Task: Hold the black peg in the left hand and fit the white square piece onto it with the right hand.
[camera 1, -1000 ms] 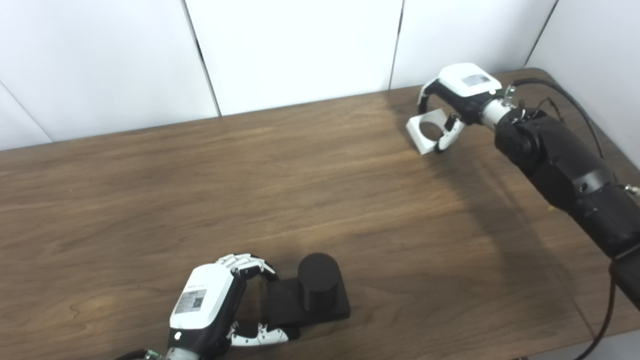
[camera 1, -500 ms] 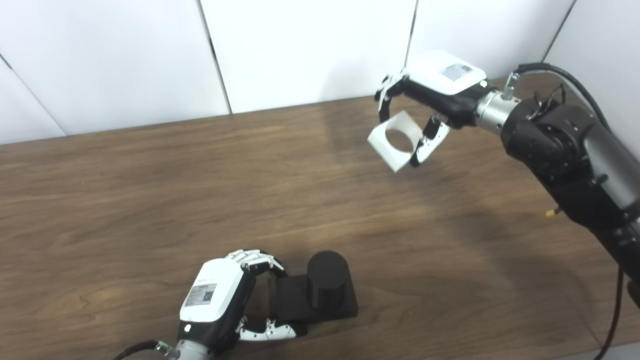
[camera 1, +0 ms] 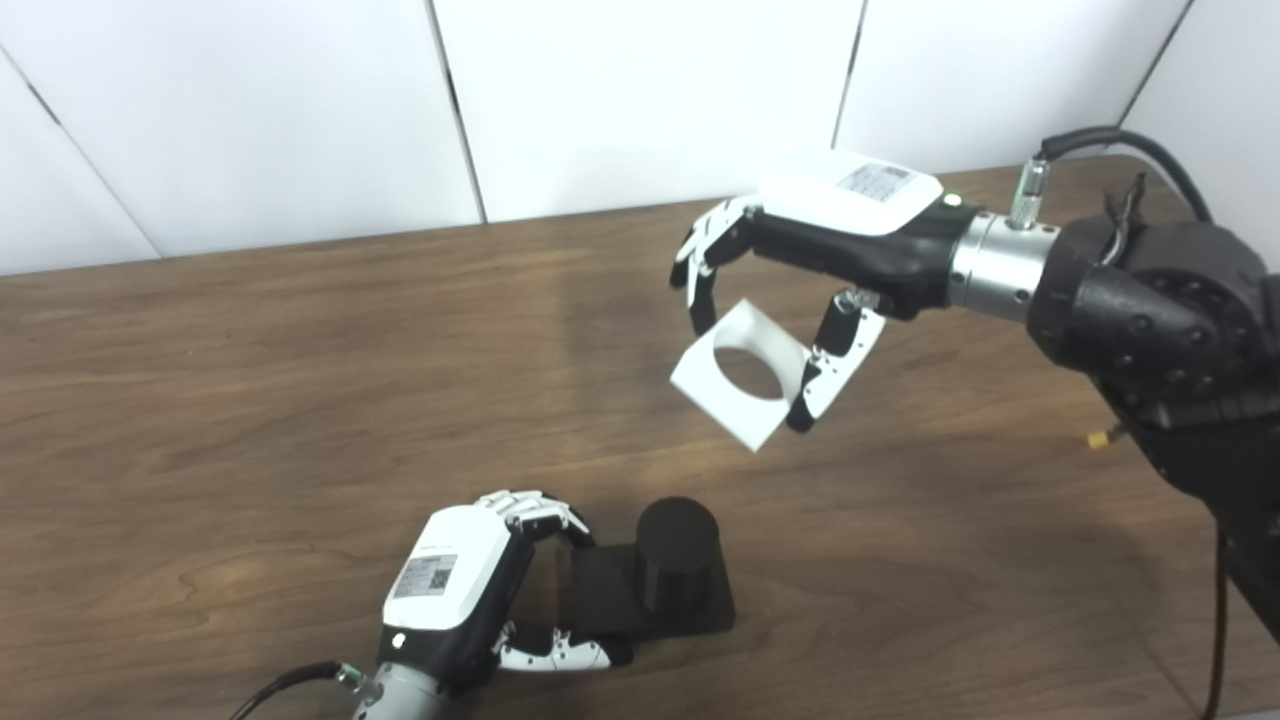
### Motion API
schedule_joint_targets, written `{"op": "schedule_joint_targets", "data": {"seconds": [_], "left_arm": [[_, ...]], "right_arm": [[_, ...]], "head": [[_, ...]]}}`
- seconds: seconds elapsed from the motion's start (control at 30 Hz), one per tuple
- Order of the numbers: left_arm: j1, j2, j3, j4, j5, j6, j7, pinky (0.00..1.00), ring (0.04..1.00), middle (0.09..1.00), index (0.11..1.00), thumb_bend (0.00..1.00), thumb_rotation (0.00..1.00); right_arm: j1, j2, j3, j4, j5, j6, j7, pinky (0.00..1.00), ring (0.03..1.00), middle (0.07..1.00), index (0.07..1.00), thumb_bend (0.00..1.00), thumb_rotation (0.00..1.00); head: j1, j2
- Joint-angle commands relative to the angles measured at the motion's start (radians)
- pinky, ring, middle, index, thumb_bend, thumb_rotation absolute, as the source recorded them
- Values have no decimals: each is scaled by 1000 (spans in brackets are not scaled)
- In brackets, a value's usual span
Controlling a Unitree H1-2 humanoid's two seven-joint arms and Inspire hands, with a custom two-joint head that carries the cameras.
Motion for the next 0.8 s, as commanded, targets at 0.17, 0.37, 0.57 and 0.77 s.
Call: {"op": "schedule_joint_targets", "data": {"seconds": [0.17, 0.37, 0.57, 0.77], "left_arm": [[-6, -6, -19, 23, 11, -7, -15, 833, 795, 728, 486, 522, 54], [-8, -9, -21, 33, 16, -15, -5, 830, 795, 727, 486, 522, 55], [-9, -13, -26, 39, 16, -15, -1, 833, 794, 725, 486, 522, 55], [-9, -15, -30, 41, 16, -10, -1, 830, 798, 726, 486, 522, 54]], "right_arm": [[-70, 22, 7, -78, 56, 48, 52, 692, 791, 740, 480, 523, 128], [-43, 39, 24, -73, 65, 42, 68, 689, 791, 731, 480, 523, 127], [-5, 36, 82, -60, 31, 31, 72, 707, 813, 742, 481, 523, 128], [21, 44, 102, -43, 6, -23, 44, 715, 826, 743, 481, 523, 127]], "head": [[2, 3], [11, -2], [14, -4], [17, -6]]}}
